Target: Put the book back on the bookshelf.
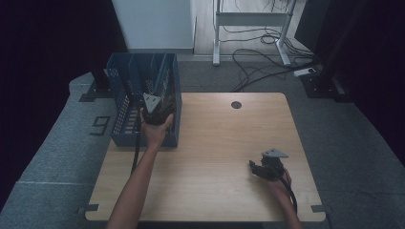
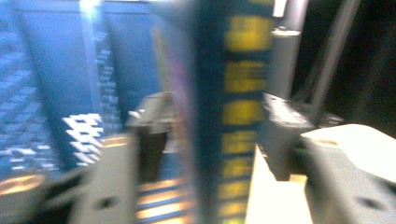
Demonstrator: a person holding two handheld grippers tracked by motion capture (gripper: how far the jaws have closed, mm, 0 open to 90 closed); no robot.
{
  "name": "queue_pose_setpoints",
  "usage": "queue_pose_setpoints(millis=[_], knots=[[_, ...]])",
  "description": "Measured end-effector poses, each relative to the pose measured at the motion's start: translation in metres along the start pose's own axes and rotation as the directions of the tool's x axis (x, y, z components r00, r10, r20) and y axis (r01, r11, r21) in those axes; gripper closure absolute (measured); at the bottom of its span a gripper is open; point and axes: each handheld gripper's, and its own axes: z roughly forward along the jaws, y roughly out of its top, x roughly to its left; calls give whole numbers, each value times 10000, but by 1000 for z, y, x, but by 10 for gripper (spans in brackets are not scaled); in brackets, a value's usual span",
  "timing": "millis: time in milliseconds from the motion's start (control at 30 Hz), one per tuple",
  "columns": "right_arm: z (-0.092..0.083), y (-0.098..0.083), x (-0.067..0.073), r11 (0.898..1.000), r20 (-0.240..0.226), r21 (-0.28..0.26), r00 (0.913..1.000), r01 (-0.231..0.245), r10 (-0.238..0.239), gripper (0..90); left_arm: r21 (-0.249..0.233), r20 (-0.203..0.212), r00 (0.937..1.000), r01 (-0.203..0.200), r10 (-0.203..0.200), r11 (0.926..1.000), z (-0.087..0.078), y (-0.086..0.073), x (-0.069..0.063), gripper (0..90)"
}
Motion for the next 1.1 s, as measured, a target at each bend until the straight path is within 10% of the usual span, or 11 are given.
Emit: queue_pose_setpoints(millis=[300, 567, 833, 1100], knots=[[0, 0, 0, 10000, -3, -9, 10000, -2, 2, 345, -200, -724, 9925, -998, 981, 9948, 2, 4, -7, 796], [0, 0, 0, 10000, -3, -8, 10000, -5, 5, 345, -320, -443, 9917, -1220, 1205, 9920, -1, 4, -7, 781], [0, 0, 0, 10000, 12, 0, 10000, 2, -2, 345, -22, 492, 9958, -777, 777, 9970, -1, 1, -10, 473], [0, 0, 0, 10000, 6, 1, 10000, 6, -6, 344, 487, 1053, 9933, -531, 478, 9974, -4, 0, -10, 361]])
